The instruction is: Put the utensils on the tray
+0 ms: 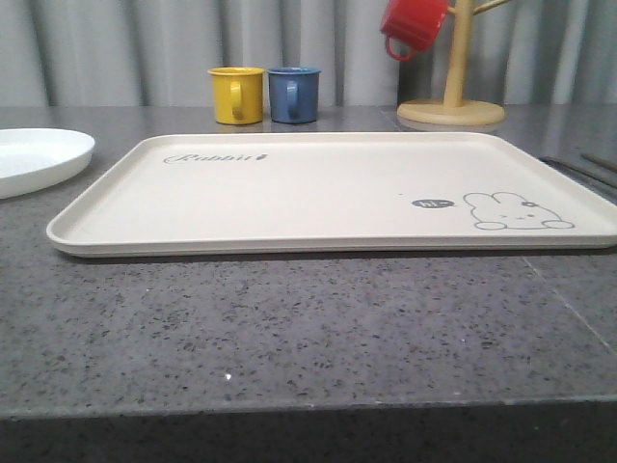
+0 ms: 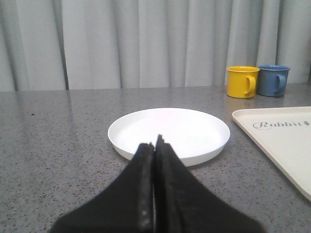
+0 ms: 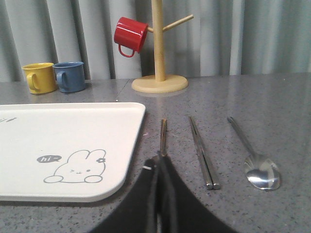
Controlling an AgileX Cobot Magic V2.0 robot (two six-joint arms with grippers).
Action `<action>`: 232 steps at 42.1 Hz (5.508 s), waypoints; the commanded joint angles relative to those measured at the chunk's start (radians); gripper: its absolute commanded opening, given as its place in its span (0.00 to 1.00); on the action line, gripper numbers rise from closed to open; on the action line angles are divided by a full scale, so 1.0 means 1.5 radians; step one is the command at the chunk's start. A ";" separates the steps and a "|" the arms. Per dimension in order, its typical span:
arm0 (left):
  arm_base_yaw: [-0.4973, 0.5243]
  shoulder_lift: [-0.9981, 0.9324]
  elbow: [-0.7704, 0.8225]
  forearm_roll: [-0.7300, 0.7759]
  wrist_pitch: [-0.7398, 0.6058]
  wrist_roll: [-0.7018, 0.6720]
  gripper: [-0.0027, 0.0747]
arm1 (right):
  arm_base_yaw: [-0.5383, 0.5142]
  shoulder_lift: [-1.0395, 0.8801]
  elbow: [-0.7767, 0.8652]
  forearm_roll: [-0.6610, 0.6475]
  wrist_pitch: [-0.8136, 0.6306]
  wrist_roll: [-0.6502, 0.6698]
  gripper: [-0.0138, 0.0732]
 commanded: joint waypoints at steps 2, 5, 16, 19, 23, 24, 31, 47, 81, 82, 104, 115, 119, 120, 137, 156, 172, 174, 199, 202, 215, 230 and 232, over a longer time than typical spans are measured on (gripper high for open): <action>0.000 -0.013 0.009 -0.007 -0.055 -0.002 0.01 | -0.001 -0.010 -0.001 -0.008 -0.053 0.000 0.08; 0.000 -0.013 0.009 -0.007 -0.055 -0.002 0.01 | -0.001 -0.010 -0.001 -0.008 -0.053 0.000 0.08; 0.000 -0.013 0.009 -0.007 -0.055 -0.002 0.01 | -0.001 -0.010 -0.001 -0.008 -0.053 0.000 0.08; 0.000 -0.013 0.009 -0.007 -0.055 -0.002 0.01 | -0.001 -0.010 -0.001 -0.008 -0.053 0.000 0.08; 0.000 -0.013 0.009 -0.007 -0.055 -0.002 0.01 | -0.001 -0.010 -0.001 -0.008 -0.053 0.000 0.08; 0.000 -0.013 0.009 -0.007 -0.055 -0.002 0.01 | -0.001 -0.010 -0.001 -0.008 -0.053 0.000 0.08; 0.000 -0.013 0.009 -0.007 -0.062 -0.002 0.01 | -0.001 -0.010 -0.002 -0.008 -0.084 0.000 0.08; -0.005 0.026 -0.244 -0.008 0.061 -0.002 0.01 | -0.001 0.041 -0.286 -0.028 0.195 -0.001 0.08; -0.005 0.362 -0.468 -0.008 0.324 -0.002 0.01 | -0.001 0.381 -0.499 -0.042 0.401 -0.002 0.12; -0.005 0.367 -0.468 -0.008 0.332 -0.002 0.01 | -0.001 0.383 -0.499 -0.042 0.404 -0.002 0.15; -0.005 0.540 -0.536 0.051 0.495 -0.002 0.67 | -0.001 0.402 -0.499 -0.042 0.419 -0.002 0.75; 0.012 0.695 -0.611 0.092 0.509 -0.002 0.67 | -0.001 0.402 -0.499 -0.042 0.419 -0.002 0.75; 0.055 0.754 -0.640 0.088 0.508 -0.002 0.67 | -0.001 0.402 -0.499 -0.042 0.419 -0.002 0.75; 0.068 0.766 -0.647 0.083 0.508 -0.002 0.67 | -0.001 0.402 -0.499 -0.042 0.419 -0.002 0.75; 0.241 0.973 -0.768 -0.302 0.501 0.213 0.67 | -0.001 0.402 -0.499 -0.042 0.419 -0.002 0.75; 0.233 1.087 -0.835 -0.324 0.478 0.213 0.67 | -0.001 0.402 -0.499 -0.042 0.419 -0.002 0.75; 0.233 1.092 -0.835 -0.325 0.469 0.213 0.64 | -0.001 0.402 -0.499 -0.042 0.419 -0.002 0.75; 0.233 1.093 -0.835 -0.325 0.467 0.213 0.61 | -0.001 0.402 -0.499 -0.042 0.419 -0.002 0.75; 0.233 1.107 -0.835 -0.325 0.481 0.213 0.10 | -0.001 0.402 -0.499 -0.042 0.419 -0.002 0.75; 0.233 1.107 -0.835 -0.325 0.481 0.213 0.01 | -0.001 0.402 -0.499 -0.042 0.419 -0.002 0.75; 0.217 1.091 -0.917 -0.341 0.561 0.214 0.01 | -0.001 0.402 -0.499 -0.042 0.419 -0.002 0.75; 0.014 1.090 -0.999 -0.388 0.623 0.242 0.01 | -0.001 0.402 -0.499 -0.042 0.419 -0.002 0.75; -0.014 1.092 -0.999 -0.386 0.623 0.242 0.01 | -0.001 0.402 -0.499 -0.042 0.419 -0.002 0.75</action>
